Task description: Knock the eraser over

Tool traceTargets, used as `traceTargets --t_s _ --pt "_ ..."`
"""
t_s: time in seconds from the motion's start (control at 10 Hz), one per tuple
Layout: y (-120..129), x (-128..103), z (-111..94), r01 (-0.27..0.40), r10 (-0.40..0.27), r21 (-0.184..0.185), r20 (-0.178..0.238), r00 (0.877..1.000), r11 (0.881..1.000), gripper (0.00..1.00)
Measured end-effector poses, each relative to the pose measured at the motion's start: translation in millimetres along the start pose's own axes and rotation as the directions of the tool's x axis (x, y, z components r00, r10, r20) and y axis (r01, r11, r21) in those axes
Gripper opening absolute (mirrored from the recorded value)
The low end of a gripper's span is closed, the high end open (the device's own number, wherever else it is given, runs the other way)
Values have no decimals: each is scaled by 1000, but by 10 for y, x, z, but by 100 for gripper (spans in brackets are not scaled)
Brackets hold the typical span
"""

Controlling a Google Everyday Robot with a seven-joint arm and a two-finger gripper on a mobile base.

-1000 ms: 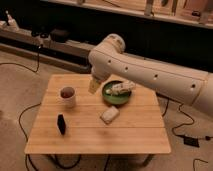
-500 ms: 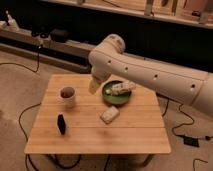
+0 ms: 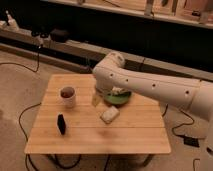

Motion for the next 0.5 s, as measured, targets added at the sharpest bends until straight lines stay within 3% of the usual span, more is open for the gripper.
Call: traceTargets --t_s 0.2,0.5 --pt "-3 5 -5 0 0 0 -1 1000 1000 79" --pt "0 4 -6 1 -1 -1 0 1000 1000 50"
